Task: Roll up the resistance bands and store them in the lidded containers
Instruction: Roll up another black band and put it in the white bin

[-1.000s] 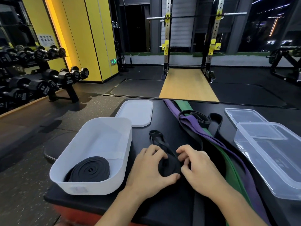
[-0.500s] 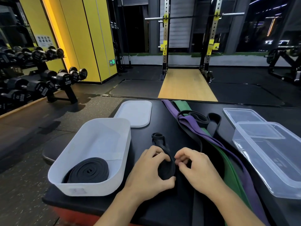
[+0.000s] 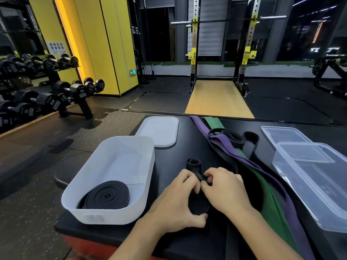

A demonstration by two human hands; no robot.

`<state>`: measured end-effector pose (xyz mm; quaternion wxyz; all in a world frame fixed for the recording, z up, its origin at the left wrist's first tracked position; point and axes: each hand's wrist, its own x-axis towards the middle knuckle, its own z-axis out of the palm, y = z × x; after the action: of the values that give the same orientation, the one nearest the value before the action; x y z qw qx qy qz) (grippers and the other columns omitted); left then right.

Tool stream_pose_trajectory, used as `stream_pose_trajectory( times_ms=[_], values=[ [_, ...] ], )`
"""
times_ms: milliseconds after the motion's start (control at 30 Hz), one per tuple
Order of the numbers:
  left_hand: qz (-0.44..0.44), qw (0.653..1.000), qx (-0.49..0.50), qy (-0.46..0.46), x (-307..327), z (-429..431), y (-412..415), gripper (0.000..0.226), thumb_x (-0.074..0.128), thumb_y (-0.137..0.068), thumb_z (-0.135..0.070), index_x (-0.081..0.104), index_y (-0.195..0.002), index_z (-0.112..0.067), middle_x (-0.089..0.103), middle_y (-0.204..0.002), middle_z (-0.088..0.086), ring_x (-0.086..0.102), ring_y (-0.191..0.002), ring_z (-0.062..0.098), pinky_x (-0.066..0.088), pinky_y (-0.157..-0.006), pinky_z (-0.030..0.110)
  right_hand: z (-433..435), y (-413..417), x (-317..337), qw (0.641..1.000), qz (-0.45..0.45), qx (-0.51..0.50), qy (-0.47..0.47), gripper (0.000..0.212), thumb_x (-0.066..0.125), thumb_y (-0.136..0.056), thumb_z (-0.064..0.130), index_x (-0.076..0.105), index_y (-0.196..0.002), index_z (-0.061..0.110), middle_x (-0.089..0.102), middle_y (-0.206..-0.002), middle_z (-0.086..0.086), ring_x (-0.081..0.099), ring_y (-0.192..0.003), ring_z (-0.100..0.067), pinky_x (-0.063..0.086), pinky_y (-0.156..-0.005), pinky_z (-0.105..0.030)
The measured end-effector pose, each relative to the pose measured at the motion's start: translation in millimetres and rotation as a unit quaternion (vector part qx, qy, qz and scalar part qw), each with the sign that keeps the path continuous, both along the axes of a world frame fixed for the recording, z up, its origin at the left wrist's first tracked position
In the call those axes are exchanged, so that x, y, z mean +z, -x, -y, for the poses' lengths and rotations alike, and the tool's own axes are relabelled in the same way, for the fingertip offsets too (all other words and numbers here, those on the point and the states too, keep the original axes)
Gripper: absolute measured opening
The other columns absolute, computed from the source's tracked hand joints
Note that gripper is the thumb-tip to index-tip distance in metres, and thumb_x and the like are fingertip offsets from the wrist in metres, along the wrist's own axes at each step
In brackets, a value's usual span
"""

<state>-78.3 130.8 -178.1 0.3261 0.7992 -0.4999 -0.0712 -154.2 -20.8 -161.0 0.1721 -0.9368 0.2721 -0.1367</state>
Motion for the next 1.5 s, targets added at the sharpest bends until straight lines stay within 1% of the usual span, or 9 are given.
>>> stream_pose_trajectory(
  times_ms=[133,267,433,600,833,1033,1200,1367,1500],
  values=[
    [-0.008,1.000,0.002,-0.007,0.6,-0.1,-0.2,0.053,0.082,-0.068,-0.044,0.039,-0.095,-0.028,0.038,-0.112,-0.018,0.048,-0.084,0.012,0.052,-0.071,0.045,-1.6,-6.2,11.7,0.997,-0.054,-0.055,0.021,0.039,0.060,-0.091,0.061,0.060,-0.105,0.025,0.066,-0.101,0.006,0.062,-0.095,-0.021,0.044,-0.091,-0.035],
    [-0.003,1.000,0.005,-0.010,1.6,-0.5,1.0,0.052,0.081,-0.068,-0.045,0.041,-0.098,-0.032,0.039,-0.114,-0.020,0.048,-0.086,0.011,0.053,-0.073,0.045,4.9,-19.1,22.5,0.993,-0.095,-0.063,-0.001,0.021,0.069,-0.089,0.042,0.065,-0.093,0.022,0.067,-0.093,-0.001,0.063,-0.089,-0.028,0.045,-0.071,-0.032],
    [0.018,1.000,-0.007,-0.011,-1.8,1.4,-2.1,0.053,0.076,-0.068,-0.049,0.047,-0.112,-0.040,0.042,-0.124,-0.029,0.045,-0.117,0.001,0.052,-0.092,0.035,22.3,-18.2,8.6,0.986,0.043,-0.051,-0.155,0.011,0.069,-0.086,0.031,0.071,-0.080,0.021,0.070,-0.075,0.007,0.066,-0.085,-0.020,0.056,-0.079,-0.038],
    [0.046,0.998,-0.026,-0.022,-5.8,4.8,-5.3,0.054,0.070,-0.071,-0.054,0.056,-0.122,-0.042,0.048,-0.128,-0.033,0.039,-0.123,-0.001,0.048,-0.100,0.028,29.2,-22.8,6.9,0.863,0.259,-0.021,-0.433,0.012,0.053,-0.099,-0.001,0.057,-0.093,0.008,0.077,-0.082,-0.010,0.072,-0.066,-0.021,0.057,-0.064,-0.033],
    [0.051,0.998,-0.025,-0.021,-7.8,5.4,-6.4,0.053,0.070,-0.071,-0.055,0.058,-0.121,-0.042,0.049,-0.126,-0.034,0.040,-0.123,-0.001,0.048,-0.100,0.028,37.2,-23.4,9.1,0.774,0.280,-0.008,-0.568,0.018,0.050,-0.108,0.021,0.057,-0.125,0.023,0.079,-0.106,-0.007,0.076,-0.097,-0.026,0.057,-0.089,-0.040],
    [0.051,0.998,-0.024,-0.024,-8.1,5.1,-6.6,0.055,0.069,-0.072,-0.057,0.058,-0.123,-0.041,0.049,-0.126,-0.032,0.040,-0.123,0.000,0.049,-0.099,0.029,36.7,-26.8,13.2,0.807,0.307,-0.030,-0.503,0.021,0.050,-0.108,0.032,0.064,-0.113,0.016,0.078,-0.097,-0.003,0.075,-0.086,-0.022,0.058,-0.083,-0.040],
    [0.048,0.998,-0.022,-0.028,-7.2,4.8,-6.7,0.055,0.067,-0.071,-0.058,0.057,-0.123,-0.042,0.048,-0.127,-0.033,0.039,-0.124,-0.001,0.050,-0.099,0.030,33.2,-31.7,18.4,0.863,0.300,-0.053,-0.403,0.026,0.052,-0.105,0.044,0.072,-0.103,0.028,0.066,-0.094,0.006,0.052,-0.070,-0.007,0.052,-0.078,-0.035],
    [0.049,0.998,-0.021,-0.032,-7.7,5.5,-6.3,0.056,0.068,-0.072,-0.058,0.057,-0.124,-0.042,0.048,-0.127,-0.033,0.039,-0.124,-0.001,0.050,-0.098,0.030,26.4,-31.6,31.2,0.825,0.322,-0.030,-0.463,0.045,0.041,-0.109,0.044,0.077,-0.104,0.017,0.074,-0.111,-0.011,0.065,-0.085,-0.017,0.056,-0.082,-0.039],
    [0.044,0.998,-0.019,-0.032,-8.1,5.6,-6.5,0.054,0.068,-0.072,-0.058,0.057,-0.122,-0.042,0.048,-0.126,-0.034,0.039,-0.125,-0.001,0.050,-0.098,0.030,29.7,-34.8,52.5,0.873,0.294,-0.028,-0.389,0.072,0.033,-0.101,0.068,0.083,-0.078,0.023,0.074,-0.102,0.000,0.066,-0.102,-0.022,0.051,-0.102,-0.048]
  ],
)
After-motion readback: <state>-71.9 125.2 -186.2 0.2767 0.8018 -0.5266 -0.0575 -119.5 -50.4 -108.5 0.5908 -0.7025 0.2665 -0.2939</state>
